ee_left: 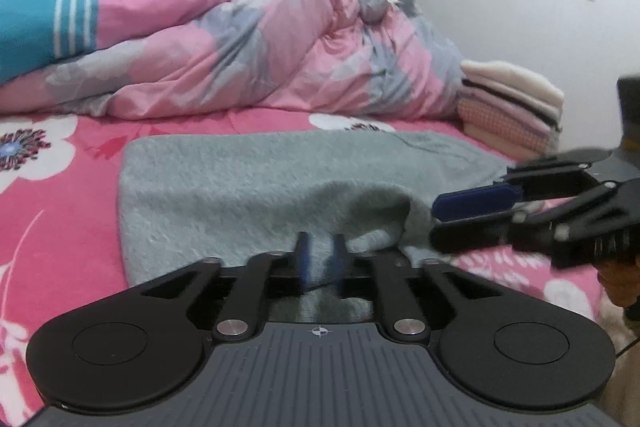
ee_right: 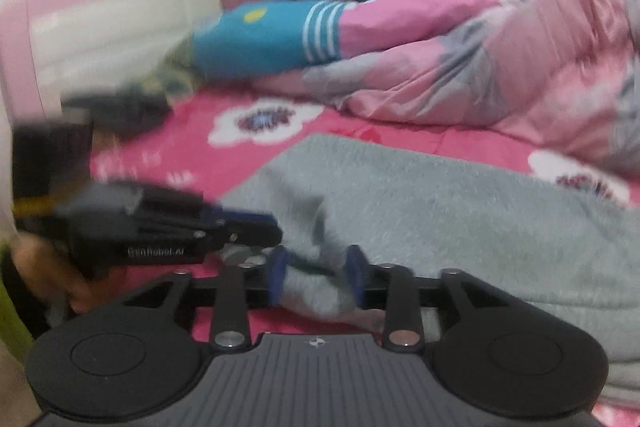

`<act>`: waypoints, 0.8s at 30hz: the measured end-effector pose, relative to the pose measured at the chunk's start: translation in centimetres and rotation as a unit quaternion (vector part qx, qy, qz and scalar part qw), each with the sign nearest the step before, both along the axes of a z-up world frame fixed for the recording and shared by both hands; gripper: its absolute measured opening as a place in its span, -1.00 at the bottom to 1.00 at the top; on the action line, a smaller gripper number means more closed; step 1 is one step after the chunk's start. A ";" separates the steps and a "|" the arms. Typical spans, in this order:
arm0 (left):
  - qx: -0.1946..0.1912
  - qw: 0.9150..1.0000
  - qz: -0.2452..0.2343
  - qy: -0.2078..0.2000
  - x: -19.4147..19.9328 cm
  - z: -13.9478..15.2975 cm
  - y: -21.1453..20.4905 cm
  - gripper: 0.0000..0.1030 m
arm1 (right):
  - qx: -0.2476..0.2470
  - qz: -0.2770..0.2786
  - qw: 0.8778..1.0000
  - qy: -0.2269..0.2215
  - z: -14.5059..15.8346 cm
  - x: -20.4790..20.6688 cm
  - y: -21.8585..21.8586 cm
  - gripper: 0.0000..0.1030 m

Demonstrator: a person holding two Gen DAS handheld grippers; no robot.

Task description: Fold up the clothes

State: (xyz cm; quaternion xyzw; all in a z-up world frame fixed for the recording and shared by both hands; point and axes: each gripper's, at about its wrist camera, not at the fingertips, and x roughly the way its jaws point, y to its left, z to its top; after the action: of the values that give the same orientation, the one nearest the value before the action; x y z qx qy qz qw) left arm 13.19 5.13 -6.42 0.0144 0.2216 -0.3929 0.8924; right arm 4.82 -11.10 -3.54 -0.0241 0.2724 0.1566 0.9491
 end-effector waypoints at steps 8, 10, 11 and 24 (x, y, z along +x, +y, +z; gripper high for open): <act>0.010 0.999 -0.028 -0.033 -1.1 0.1 -0.3 -0.14 | -0.018 -0.052 0.998 -0.011 -0.7 -0.7 0.3 -0.23; 0.015 0.998 -0.039 -0.042 -1.5 0.1 -0.6 -0.09 | -0.005 -0.064 0.998 -0.007 -1.0 -0.8 -0.6 -0.24; 0.021 0.998 -0.043 -0.047 -1.7 0.1 -0.8 -0.09 | 0.003 -0.069 0.998 -0.004 -1.2 -0.8 -1.0 -0.24; 0.103 0.991 0.009 -0.087 -1.4 -0.6 -3.4 -0.34 | -0.029 -0.047 0.998 -0.029 -1.9 -1.6 0.4 -0.25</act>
State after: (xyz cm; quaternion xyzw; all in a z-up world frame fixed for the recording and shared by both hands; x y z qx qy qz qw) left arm 11.75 1.78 -6.97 0.1390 0.1824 -0.3571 0.9055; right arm 3.22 -10.65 -5.48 -0.0430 0.2503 0.1030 0.9617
